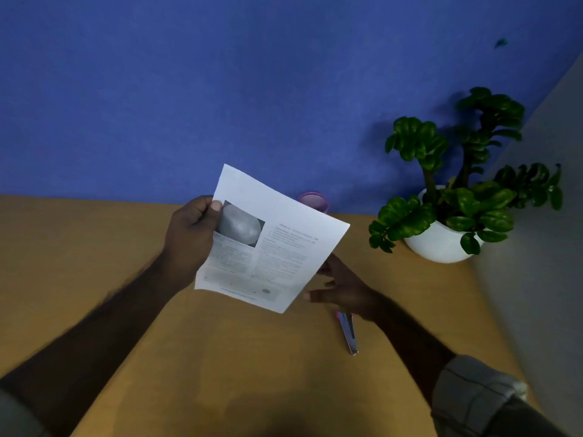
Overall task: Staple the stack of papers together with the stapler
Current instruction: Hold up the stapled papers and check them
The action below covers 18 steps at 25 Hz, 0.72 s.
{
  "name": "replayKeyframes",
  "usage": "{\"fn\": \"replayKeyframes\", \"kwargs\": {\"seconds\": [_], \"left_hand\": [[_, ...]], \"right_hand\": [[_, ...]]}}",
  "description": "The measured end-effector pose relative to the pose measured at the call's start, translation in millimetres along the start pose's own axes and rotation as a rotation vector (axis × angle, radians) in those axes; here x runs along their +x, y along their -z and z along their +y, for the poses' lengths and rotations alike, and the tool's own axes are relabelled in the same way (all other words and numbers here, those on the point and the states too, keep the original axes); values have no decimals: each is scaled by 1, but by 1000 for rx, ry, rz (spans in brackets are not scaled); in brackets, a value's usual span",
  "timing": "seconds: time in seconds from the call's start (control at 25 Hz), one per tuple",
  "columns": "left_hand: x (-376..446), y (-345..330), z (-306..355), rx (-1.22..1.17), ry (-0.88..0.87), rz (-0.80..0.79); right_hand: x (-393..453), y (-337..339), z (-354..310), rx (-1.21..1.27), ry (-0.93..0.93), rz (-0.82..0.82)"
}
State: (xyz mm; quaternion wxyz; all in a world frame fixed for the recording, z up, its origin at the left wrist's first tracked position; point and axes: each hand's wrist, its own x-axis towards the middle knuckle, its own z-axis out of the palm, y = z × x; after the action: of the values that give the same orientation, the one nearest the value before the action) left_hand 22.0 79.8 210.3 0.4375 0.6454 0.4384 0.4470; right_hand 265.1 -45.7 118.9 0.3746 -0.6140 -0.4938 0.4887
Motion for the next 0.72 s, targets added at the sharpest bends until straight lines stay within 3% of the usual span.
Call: {"fn": "replayKeyframes", "kwargs": {"seconds": [0.12, 0.32, 0.44, 0.52, 0.64, 0.72], "left_hand": [[12, 0, 1, -101, 49, 17], [31, -4, -3, -204, 158, 62], [36, -1, -27, -167, 209, -115], [30, 2, -51, -134, 348, -226], [15, 9, -87, -284, 566, -377], [15, 14, -110, -350, 596, -381]], "right_hand": [[5, -9, -30, 179, 160, -84], [26, -29, -16, 379, 126, 177], [37, -32, -18, 398, 100, 272], [46, -32, -20, 382, 86, 311], [61, -33, -20, 284, 9, 330], [72, -37, -20, 194, -65, 335]]}}
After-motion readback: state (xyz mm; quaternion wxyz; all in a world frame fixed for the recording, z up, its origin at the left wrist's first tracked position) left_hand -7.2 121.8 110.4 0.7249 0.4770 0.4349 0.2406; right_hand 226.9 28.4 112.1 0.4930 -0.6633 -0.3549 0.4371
